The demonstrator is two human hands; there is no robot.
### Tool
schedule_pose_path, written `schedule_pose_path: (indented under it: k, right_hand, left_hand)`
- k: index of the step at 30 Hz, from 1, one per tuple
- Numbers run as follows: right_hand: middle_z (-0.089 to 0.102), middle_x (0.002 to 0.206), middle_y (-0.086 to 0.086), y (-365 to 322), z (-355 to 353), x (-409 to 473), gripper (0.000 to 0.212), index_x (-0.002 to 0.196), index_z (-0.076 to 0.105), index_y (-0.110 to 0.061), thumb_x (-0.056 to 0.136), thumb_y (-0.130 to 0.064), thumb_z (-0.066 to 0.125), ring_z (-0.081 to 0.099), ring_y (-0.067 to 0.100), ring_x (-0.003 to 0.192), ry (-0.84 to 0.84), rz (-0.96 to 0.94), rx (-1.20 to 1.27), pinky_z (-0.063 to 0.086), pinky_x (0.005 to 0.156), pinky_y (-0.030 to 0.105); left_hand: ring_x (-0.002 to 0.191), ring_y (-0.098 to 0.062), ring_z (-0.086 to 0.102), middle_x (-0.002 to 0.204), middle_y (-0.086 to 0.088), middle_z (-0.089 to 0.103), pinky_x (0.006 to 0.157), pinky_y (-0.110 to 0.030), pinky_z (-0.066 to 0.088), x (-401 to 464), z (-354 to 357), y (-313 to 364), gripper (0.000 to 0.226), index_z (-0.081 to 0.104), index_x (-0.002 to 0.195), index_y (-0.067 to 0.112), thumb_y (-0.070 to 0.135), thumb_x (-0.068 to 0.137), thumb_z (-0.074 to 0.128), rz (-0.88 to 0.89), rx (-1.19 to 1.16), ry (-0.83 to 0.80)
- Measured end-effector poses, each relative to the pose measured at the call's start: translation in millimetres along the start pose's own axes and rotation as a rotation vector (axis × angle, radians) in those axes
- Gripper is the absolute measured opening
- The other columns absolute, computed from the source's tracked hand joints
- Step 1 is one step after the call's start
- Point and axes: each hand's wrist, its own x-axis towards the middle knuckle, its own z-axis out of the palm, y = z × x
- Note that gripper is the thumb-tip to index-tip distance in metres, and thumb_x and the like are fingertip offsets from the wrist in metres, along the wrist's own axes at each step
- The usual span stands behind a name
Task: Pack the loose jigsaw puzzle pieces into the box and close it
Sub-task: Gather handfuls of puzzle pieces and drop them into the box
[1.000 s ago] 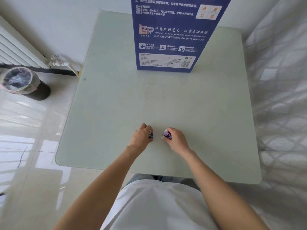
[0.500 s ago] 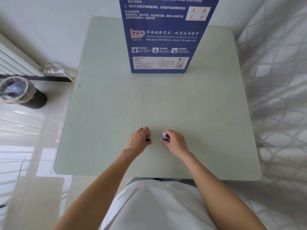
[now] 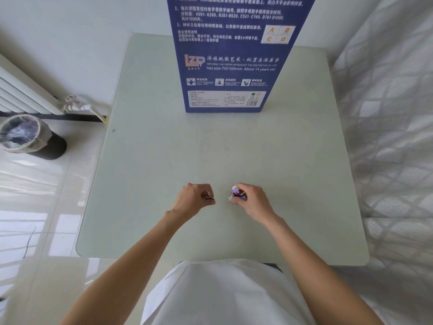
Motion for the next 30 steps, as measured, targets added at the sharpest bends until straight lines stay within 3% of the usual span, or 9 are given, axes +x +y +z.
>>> schedule_pose_path:
  k: [3, 6, 9, 15, 18, 21, 23, 26, 30]
  right_hand:
    - [0.069, 0.073, -0.001, -31, -41, 14, 0.011, 0.085, 0.062, -0.014, 0.078, -0.013, 0.070, 0.065, 0.023, 0.061, -0.012, -0.035, 0.120, 0.052, 0.059, 0.032]
    - [0.070, 0.086, 0.007, -83, -93, 27, 0.021, 0.094, 0.062, -0.016, 0.078, -0.009, 0.073, 0.068, 0.026, 0.065, 0.013, -0.131, 0.235, 0.056, 0.055, 0.034]
    - [0.069, 0.087, 0.005, -143, -149, 42, 0.029, 0.101, 0.058, -0.014, 0.078, -0.005, 0.072, 0.068, 0.023, 0.066, 0.109, -0.296, 0.313, 0.055, 0.054, 0.028]
    - [0.067, 0.095, -0.001, -227, -245, 97, 0.019, 0.101, 0.053, -0.017, 0.087, -0.008, 0.063, 0.069, 0.009, 0.078, 0.311, -0.576, 0.197, 0.058, 0.060, 0.030]
    - [0.066, 0.096, -0.002, -253, -280, 134, 0.017, 0.101, 0.053, -0.020, 0.088, -0.014, 0.062, 0.068, 0.012, 0.077, 0.431, -0.634, 0.070, 0.058, 0.064, 0.037]
    - [0.068, 0.093, -0.001, -262, -298, 160, 0.014, 0.102, 0.055, -0.019, 0.089, -0.022, 0.060, 0.064, 0.014, 0.073, 0.509, -0.668, -0.217, 0.054, 0.069, 0.039]
    - [0.069, 0.085, -0.001, -265, -302, 169, 0.012, 0.102, 0.057, -0.019, 0.091, -0.025, 0.058, 0.057, 0.013, 0.065, 0.518, -0.678, -0.417, 0.048, 0.064, 0.033]
    - [0.064, 0.079, -0.006, -267, -301, 179, 0.011, 0.099, 0.062, -0.020, 0.091, -0.026, 0.057, 0.055, 0.013, 0.067, 0.467, -0.685, -0.522, 0.040, 0.061, 0.027]
    - [0.069, 0.086, -0.004, -268, -302, 187, 0.015, 0.098, 0.066, -0.019, 0.091, -0.028, 0.056, 0.060, 0.013, 0.075, 0.382, -0.664, -0.560, 0.049, 0.067, 0.032]
  left_hand:
    - [0.067, -0.004, 0.062, 0.068, 0.011, 0.066, 0.066, -0.025, 0.047, 11, -55, 38, 0.012, 0.066, 0.072, 0.024, 0.026, 0.072, 0.078, 0.117, -0.079, 0.151]
    - [0.070, 0.002, 0.063, 0.071, 0.014, 0.069, 0.066, -0.019, 0.045, 25, -116, 89, 0.011, 0.068, 0.074, 0.029, 0.032, 0.071, 0.079, 0.279, -0.069, 0.346]
    - [0.068, -0.001, 0.064, 0.074, 0.009, 0.070, 0.065, -0.011, 0.046, 40, -179, 139, 0.009, 0.072, 0.082, 0.024, 0.026, 0.075, 0.076, 0.444, -0.119, 0.498]
    - [0.064, -0.004, 0.067, 0.075, 0.005, 0.069, 0.061, -0.015, 0.052, 88, -288, 215, 0.012, 0.072, 0.095, 0.016, 0.015, 0.086, 0.064, 0.662, -0.097, 0.706]
    - [0.072, -0.013, 0.067, 0.079, 0.003, 0.071, 0.066, -0.030, 0.052, 123, -317, 234, 0.014, 0.071, 0.094, 0.022, 0.019, 0.087, 0.059, 0.655, 0.151, 0.768]
    - [0.082, -0.017, 0.065, 0.090, 0.006, 0.072, 0.058, -0.026, 0.038, 146, -320, 235, 0.018, 0.069, 0.101, 0.027, 0.023, 0.092, 0.053, 0.601, 0.354, 0.796]
    - [0.083, -0.016, 0.065, 0.093, 0.008, 0.071, 0.057, -0.025, 0.037, 154, -315, 228, 0.019, 0.068, 0.102, 0.027, 0.024, 0.093, 0.052, 0.616, 0.401, 0.785]
    - [0.082, -0.018, 0.063, 0.092, 0.007, 0.067, 0.063, -0.032, 0.049, 161, -309, 218, 0.017, 0.067, 0.101, 0.026, 0.028, 0.092, 0.053, 0.622, 0.416, 0.736]
    - [0.082, -0.013, 0.061, 0.091, 0.009, 0.065, 0.068, -0.034, 0.051, 159, -308, 216, 0.018, 0.067, 0.101, 0.027, 0.035, 0.090, 0.055, 0.606, 0.395, 0.701]
